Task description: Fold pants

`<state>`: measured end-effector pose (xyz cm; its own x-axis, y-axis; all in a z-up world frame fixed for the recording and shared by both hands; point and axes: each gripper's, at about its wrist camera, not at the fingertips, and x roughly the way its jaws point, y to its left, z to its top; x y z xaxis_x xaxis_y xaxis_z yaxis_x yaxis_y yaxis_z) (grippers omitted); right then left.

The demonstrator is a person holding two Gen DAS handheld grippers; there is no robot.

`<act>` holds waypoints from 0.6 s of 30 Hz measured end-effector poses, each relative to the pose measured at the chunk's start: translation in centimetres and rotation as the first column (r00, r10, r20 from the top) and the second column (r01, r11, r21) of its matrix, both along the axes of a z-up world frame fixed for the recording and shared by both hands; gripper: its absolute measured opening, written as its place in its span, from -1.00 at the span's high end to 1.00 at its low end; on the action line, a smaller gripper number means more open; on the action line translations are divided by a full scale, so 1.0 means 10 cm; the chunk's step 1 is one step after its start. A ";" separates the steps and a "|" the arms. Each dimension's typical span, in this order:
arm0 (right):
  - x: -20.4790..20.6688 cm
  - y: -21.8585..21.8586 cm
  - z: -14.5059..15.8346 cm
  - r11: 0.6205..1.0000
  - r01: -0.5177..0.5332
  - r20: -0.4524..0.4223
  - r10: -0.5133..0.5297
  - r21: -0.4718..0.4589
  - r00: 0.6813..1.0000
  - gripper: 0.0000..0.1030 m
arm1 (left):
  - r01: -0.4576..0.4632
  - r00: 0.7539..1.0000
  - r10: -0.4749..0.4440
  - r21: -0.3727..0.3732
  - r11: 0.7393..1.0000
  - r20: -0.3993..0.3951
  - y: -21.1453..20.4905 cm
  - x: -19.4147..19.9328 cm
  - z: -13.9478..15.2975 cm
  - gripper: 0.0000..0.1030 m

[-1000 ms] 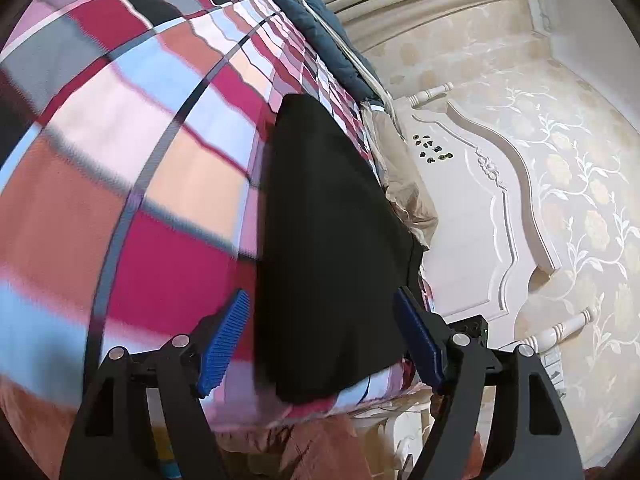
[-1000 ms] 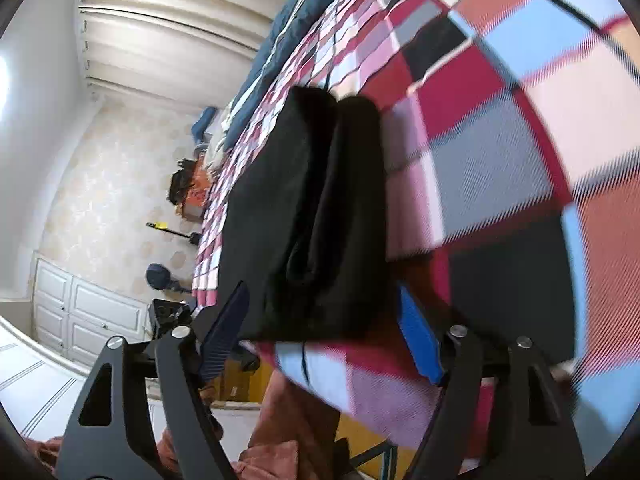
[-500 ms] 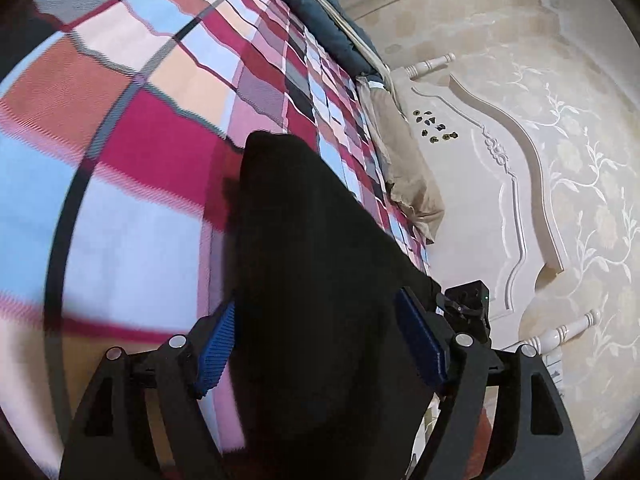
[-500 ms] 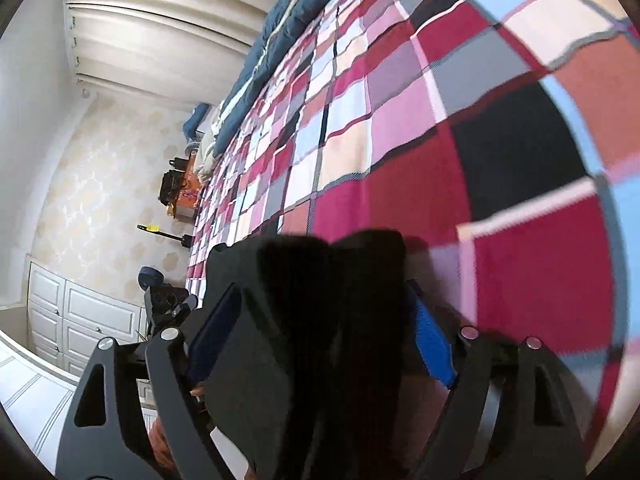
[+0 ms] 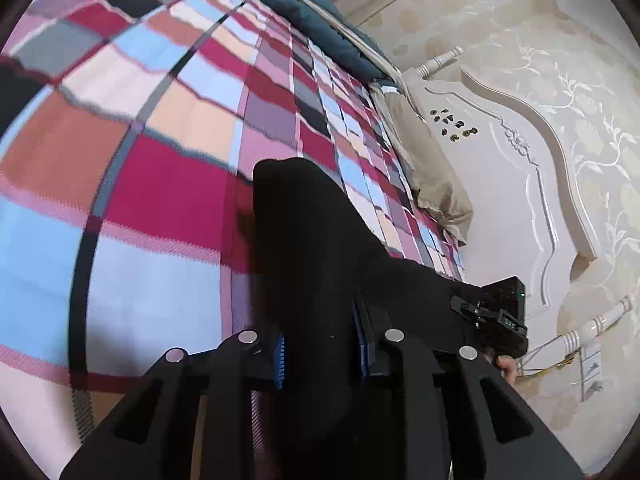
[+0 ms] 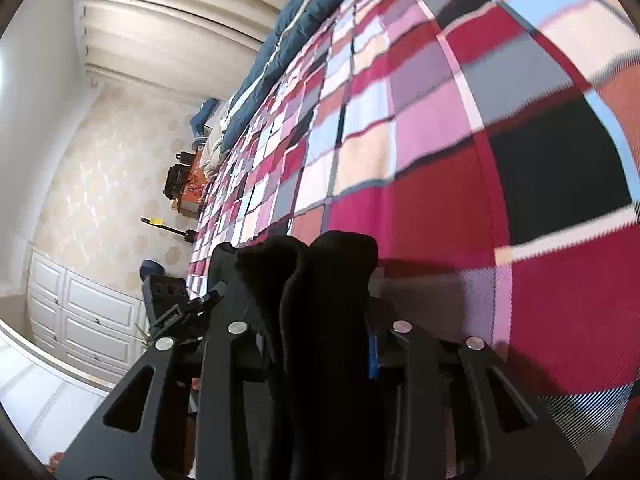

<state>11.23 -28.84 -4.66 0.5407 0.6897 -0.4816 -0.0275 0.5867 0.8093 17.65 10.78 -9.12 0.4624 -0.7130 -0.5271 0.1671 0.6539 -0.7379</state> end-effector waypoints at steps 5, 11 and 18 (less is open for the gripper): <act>0.19 0.07 0.04 1.000 -0.002 0.027 0.002 0.017 1.000 0.42 | -0.031 0.998 0.030 0.018 0.999 0.047 0.10 0.11 0.13 0.53; 0.53 0.16 0.04 1.000 -0.002 0.038 0.001 0.028 0.999 0.42 | -0.058 0.997 0.053 0.086 0.995 0.055 0.22 0.34 0.21 0.53; 0.73 0.19 -0.08 0.999 -0.004 0.002 0.004 0.033 1.000 0.42 | -0.070 0.998 0.068 0.099 0.993 0.019 0.36 0.54 0.06 0.52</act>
